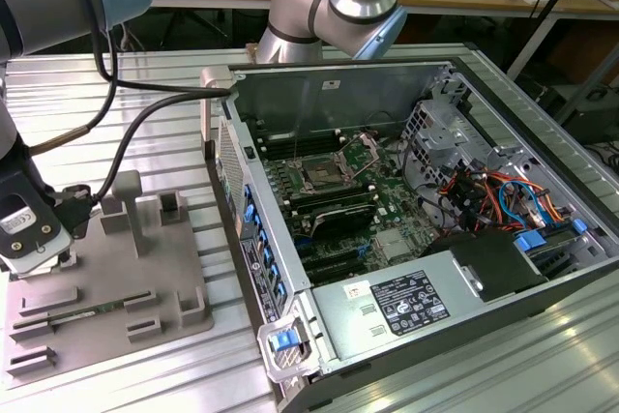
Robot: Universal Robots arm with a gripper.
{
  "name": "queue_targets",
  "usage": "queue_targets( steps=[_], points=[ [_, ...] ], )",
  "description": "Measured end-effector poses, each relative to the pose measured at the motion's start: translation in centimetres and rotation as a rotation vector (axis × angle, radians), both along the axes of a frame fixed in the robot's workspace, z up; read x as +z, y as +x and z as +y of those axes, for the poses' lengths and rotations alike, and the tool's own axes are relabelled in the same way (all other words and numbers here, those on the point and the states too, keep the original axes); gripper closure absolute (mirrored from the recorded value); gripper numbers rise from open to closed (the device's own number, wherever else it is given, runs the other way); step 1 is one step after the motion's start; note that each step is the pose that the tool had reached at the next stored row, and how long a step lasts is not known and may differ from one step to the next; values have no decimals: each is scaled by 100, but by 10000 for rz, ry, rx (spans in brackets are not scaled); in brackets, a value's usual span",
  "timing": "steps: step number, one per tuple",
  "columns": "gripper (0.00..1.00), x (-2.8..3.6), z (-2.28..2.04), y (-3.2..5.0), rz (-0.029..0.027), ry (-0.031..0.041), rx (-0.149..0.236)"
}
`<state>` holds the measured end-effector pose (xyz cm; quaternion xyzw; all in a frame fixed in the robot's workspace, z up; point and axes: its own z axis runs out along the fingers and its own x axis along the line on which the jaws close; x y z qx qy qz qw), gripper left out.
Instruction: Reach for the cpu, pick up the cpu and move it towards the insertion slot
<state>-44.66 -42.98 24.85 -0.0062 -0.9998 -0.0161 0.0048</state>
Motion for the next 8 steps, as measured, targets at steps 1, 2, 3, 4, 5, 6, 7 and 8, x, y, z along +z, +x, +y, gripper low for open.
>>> queue_targets(
  steps=[1,2,3,4,5,6,7,8],
  points=[
    [45,5,0,0,1,-1,0],
    [45,7,0,0,0,0,-1],
    [45,11,0,1,0,0,0],
    [45,14,0,2,0,0,0],
    [45,16,0,2,0,0,0],
    [45,21,0,3,0,0,0],
    [45,26,0,3,2,-2,0],
    [45,29,0,3,1,-1,-1]
  ],
)
